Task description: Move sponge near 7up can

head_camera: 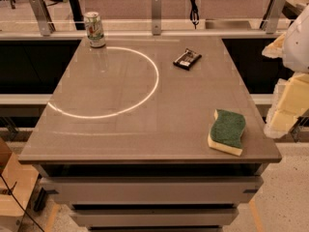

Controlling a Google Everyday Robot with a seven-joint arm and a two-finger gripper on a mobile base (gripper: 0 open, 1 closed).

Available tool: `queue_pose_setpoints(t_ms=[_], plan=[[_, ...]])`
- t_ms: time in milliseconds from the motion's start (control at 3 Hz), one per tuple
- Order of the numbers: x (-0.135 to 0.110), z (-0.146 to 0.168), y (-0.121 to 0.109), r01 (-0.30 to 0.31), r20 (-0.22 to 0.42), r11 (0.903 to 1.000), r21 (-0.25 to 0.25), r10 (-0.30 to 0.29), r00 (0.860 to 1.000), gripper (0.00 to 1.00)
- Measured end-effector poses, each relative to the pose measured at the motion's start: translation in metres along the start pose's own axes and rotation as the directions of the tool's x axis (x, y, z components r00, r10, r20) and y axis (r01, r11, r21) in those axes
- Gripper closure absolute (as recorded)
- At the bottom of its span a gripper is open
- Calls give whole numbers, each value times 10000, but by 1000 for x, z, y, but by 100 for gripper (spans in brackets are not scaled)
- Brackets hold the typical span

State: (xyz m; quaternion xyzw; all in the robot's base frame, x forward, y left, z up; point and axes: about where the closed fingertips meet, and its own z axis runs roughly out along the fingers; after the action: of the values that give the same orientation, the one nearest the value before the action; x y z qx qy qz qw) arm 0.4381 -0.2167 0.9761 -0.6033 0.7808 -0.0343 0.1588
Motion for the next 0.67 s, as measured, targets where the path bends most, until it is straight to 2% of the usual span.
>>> queue_pose_setpoints(t_ms=[333,667], plan=[[0,0,0,0,1,10000,2,0,10000,0],[-9,8,1,-103,558,9997,223,91,9984,0]])
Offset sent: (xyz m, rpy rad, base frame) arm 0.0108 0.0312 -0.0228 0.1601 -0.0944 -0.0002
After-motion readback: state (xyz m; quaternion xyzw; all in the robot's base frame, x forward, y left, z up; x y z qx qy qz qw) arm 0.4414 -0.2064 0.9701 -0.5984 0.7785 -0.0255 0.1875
